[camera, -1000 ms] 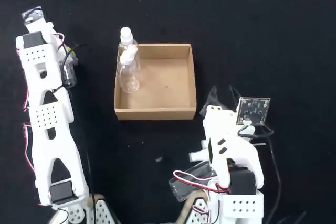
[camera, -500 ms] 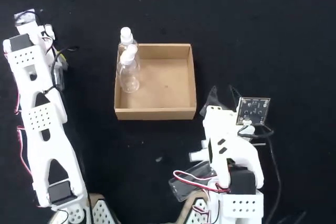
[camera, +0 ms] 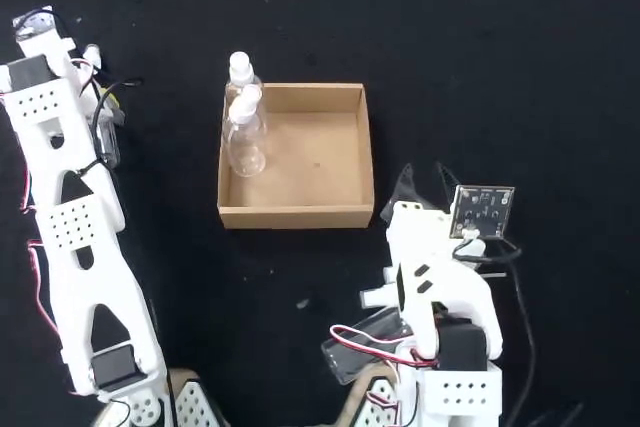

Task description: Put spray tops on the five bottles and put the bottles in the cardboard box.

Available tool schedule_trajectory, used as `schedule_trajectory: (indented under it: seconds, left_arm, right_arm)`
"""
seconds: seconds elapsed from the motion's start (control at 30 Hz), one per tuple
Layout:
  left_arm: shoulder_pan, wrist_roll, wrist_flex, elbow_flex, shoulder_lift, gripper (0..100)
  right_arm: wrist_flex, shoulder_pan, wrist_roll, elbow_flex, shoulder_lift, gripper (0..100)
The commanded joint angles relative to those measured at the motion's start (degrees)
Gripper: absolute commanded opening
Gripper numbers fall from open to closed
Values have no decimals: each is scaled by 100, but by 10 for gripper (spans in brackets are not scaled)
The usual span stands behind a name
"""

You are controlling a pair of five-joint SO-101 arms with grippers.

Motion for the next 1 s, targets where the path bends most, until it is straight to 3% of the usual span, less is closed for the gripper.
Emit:
schedule_trajectory:
  seconds: [0.0, 0.97]
  left_arm:
    - [57, 70, 62, -286, -545, 33]
    - [13, 246, 88, -242, -1248, 32]
  right_arm:
    - [-193, -62, 44, -75, -541, 130]
    - [-466, -62, 44, 57, -541, 130]
